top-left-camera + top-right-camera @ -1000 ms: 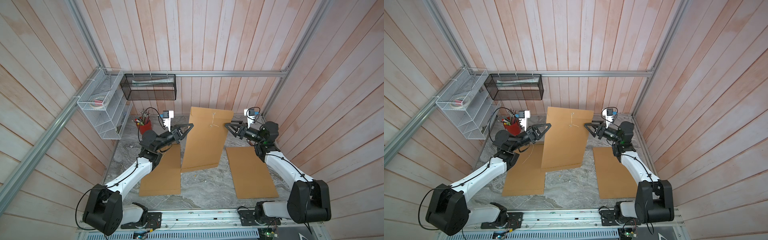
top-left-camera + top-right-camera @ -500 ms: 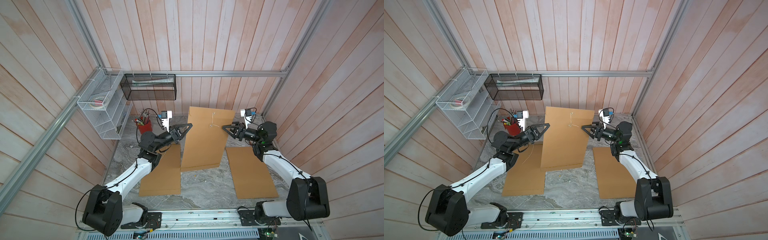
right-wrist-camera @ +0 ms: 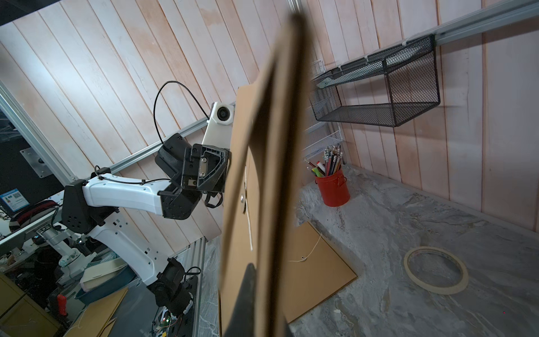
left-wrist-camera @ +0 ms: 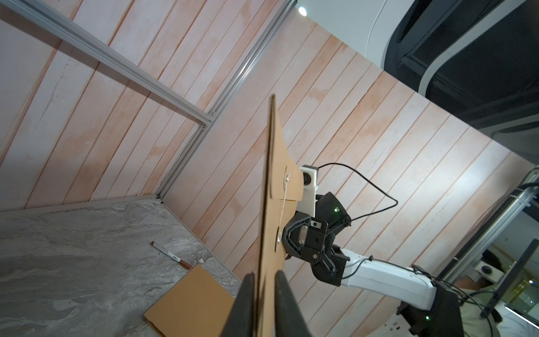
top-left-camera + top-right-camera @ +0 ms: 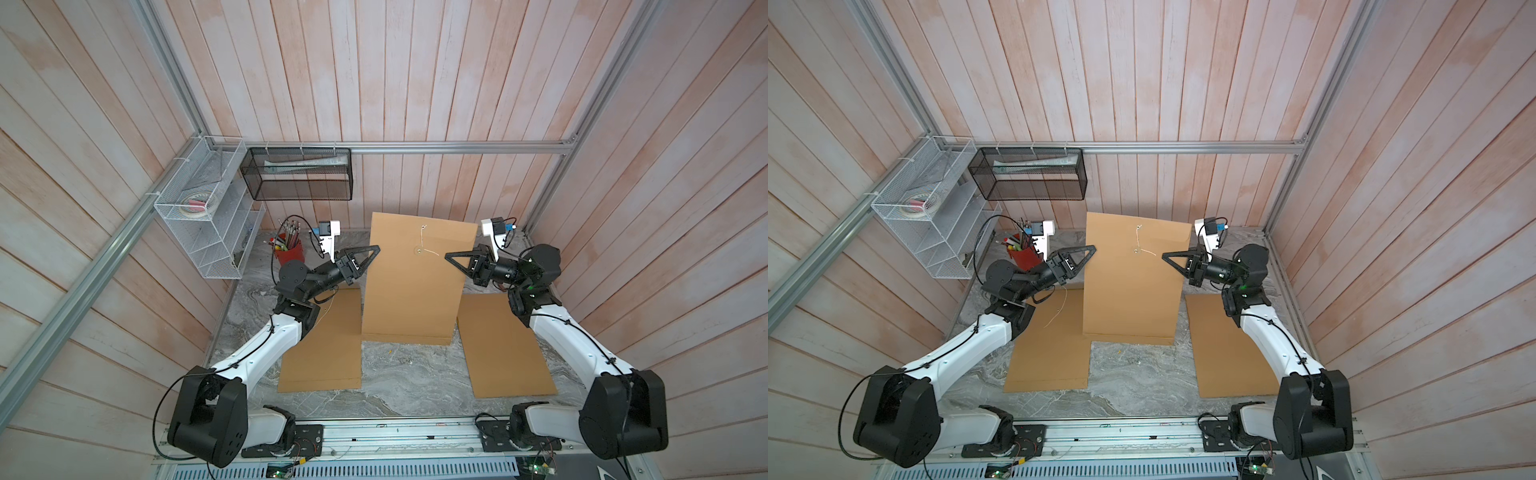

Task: Open the file bag
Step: Pick up the file bag from the center of the board.

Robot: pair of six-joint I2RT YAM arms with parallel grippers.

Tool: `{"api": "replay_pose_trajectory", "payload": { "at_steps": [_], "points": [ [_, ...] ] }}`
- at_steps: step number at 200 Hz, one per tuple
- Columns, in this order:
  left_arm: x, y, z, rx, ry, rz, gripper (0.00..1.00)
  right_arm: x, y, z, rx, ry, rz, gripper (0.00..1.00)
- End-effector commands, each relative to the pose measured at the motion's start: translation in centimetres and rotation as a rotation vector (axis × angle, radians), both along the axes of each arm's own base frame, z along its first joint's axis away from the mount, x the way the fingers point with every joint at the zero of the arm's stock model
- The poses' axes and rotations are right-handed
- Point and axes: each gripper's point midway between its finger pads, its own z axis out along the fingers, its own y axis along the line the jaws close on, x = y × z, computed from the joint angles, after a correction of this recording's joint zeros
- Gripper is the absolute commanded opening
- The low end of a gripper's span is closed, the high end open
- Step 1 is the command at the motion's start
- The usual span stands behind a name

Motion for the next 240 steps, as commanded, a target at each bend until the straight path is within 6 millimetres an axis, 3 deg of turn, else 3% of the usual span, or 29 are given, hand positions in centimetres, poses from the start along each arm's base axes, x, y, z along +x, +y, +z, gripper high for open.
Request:
{"api": "replay_pose_trajectory", "payload": {
  "at_steps": [1,107,124,146,178,190,222,240],
  "points": [
    [-0.1,-0.3,0.0,0.031,-0.015,-0.029,0.25,-0.8,0.3,1.4,-0.012,-0.055,0.026,0.0],
    [0.3,-0.9,0.9,0.087,-0.035,-0.055,0.25,-1.1,2.0,1.3,-0.046,-0.055,0.062,0.0],
    [0.3,-1.0,0.8,0.087,-0.036,-0.056,0.17,-1.1,2.1,1.3,-0.048,-0.055,0.065,0.0],
    [0.3,-0.9,0.8,0.086,-0.037,-0.054,0.0,-1.1,2.2,1.1,-0.053,-0.052,0.064,0.0],
    [0.3,-0.7,1.1,0.08,-0.05,-0.033,0.0,-1.0,2.1,0.7,-0.063,-0.043,0.045,0.0],
    [0.3,-0.5,1.4,0.08,-0.056,-0.021,0.0,-0.7,2.0,0.4,-0.074,-0.041,0.019,0.05],
    [0.5,-0.1,1.8,0.117,-0.069,0.019,0.0,0.5,0.9,-0.1,-0.126,-0.041,-0.135,0.3],
    [0.8,0.1,1.8,0.159,-0.07,0.051,0.0,0.9,0.0,-0.2,-0.167,-0.055,-0.228,0.38]
  ]
}}
